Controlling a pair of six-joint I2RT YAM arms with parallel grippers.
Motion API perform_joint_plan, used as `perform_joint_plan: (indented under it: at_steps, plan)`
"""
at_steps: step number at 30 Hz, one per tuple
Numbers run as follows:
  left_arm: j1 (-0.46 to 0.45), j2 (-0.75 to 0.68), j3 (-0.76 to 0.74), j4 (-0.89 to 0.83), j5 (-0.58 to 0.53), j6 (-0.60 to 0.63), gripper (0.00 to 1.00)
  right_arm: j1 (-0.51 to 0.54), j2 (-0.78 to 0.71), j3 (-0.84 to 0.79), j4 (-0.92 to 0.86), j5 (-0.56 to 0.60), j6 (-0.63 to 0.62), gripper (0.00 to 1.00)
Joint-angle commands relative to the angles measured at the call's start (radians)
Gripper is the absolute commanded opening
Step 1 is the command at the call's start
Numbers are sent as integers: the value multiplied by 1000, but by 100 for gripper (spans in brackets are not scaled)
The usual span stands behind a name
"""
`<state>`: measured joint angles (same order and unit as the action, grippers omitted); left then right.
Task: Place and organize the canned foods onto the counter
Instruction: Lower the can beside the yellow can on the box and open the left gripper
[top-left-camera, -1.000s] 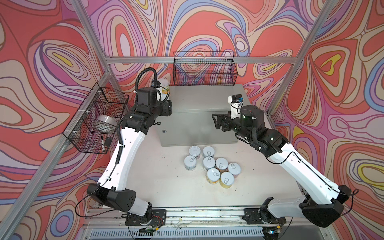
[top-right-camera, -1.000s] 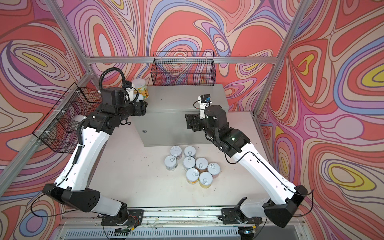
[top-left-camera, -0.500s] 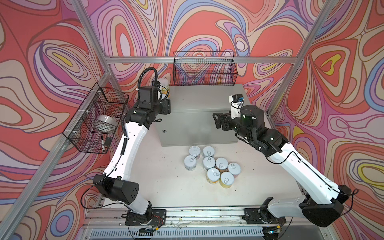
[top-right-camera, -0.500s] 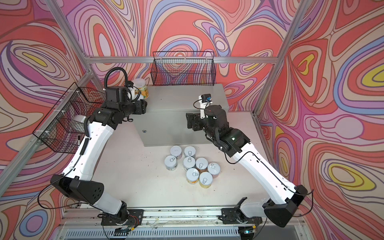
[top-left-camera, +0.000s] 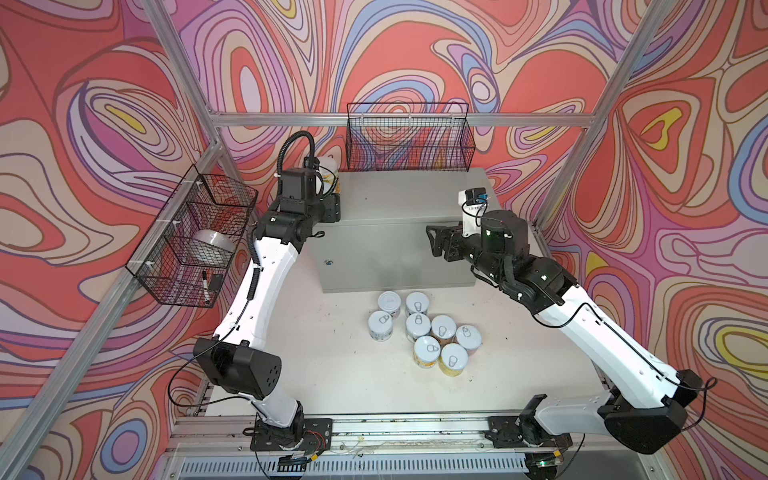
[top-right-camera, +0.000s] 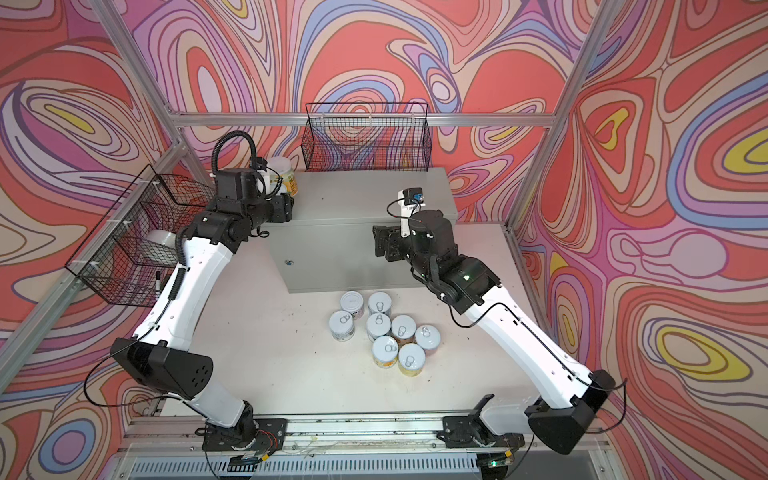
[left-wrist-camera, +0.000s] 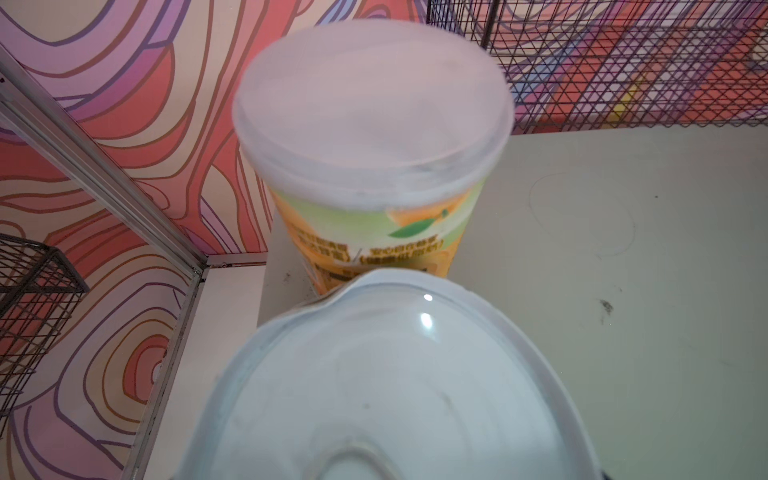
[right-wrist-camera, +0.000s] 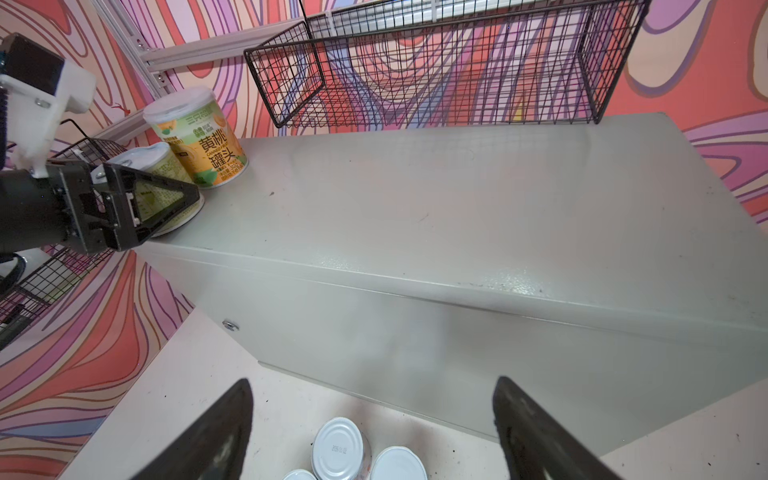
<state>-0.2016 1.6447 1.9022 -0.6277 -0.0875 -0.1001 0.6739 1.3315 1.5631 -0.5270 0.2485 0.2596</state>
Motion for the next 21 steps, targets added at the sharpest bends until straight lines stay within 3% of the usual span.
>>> perform_joint_plan:
  at_steps: [1,16,17,19,21]
  plan:
    - [13,18,37,43,-15,11,0,5,-12,-3,-7,18,1,93]
    - [18,41,9,68,-19,9,0,6,-12,-14,-7,33,4,93]
    - [20,34,0,74,-11,12,4,5,-12,-13,-6,34,3,93]
    - [19,21,-13,81,-6,15,34,6,-9,-7,-9,34,0,94]
    - [19,10,-22,85,-2,21,48,6,-3,-2,-11,30,0,94]
